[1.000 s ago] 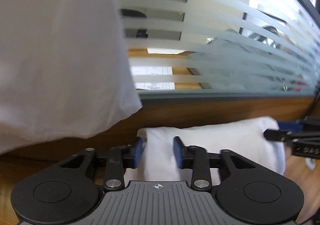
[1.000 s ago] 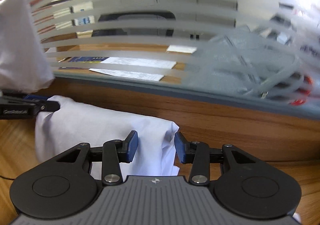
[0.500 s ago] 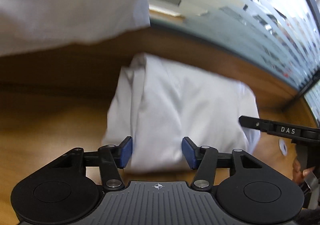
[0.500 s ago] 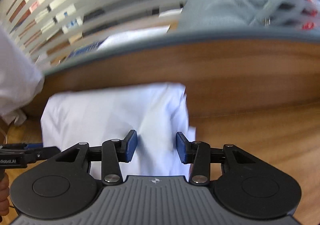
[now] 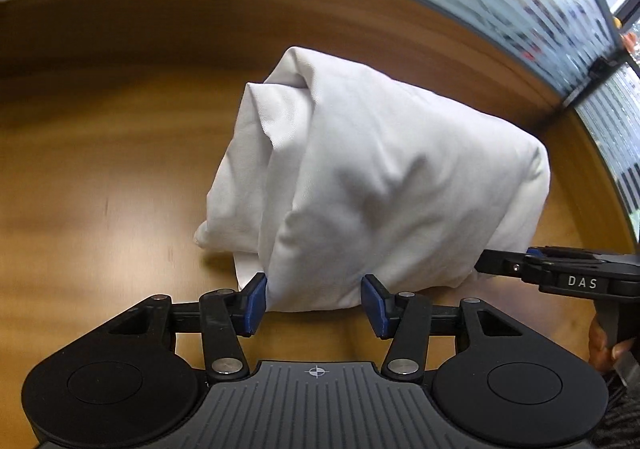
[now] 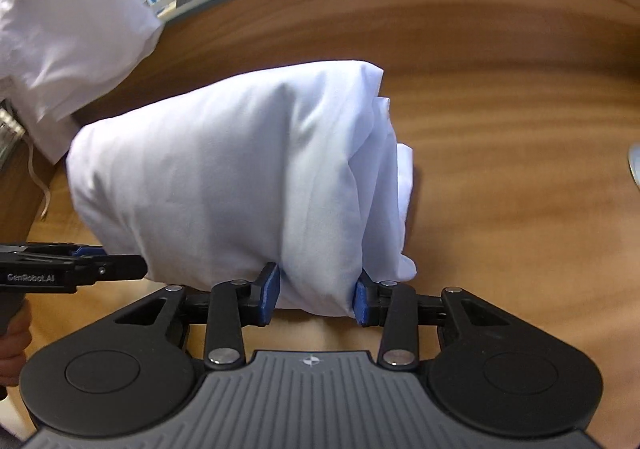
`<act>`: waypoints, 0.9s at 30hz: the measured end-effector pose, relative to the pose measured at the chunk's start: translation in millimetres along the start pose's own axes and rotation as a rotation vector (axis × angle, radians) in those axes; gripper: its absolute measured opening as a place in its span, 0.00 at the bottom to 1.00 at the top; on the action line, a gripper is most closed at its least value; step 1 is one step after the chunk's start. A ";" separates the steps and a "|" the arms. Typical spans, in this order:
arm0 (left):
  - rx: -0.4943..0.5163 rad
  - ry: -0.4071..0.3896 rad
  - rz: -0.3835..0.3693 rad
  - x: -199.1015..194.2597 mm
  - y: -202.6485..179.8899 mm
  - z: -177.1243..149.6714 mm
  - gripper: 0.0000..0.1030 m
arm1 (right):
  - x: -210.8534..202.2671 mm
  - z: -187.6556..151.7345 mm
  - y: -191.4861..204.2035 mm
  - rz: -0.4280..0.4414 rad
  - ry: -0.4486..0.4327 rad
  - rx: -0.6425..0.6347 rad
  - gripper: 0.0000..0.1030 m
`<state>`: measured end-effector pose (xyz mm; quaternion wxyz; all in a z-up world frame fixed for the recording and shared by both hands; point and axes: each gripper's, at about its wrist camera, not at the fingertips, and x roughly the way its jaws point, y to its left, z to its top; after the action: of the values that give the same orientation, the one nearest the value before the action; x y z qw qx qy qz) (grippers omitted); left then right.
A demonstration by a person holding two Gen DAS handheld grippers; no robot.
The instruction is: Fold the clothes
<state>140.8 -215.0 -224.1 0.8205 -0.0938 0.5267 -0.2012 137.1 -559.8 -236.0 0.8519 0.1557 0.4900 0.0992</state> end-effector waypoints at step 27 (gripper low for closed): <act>0.384 -0.265 0.124 -70.4 -96.4 -30.0 0.46 | -78.5 -21.6 94.7 -0.100 -0.158 -0.321 0.41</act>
<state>65.8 -269.9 -143.5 0.8960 0.0708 0.3714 -0.2328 77.6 -493.2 -148.8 0.9056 0.0004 0.4066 0.1209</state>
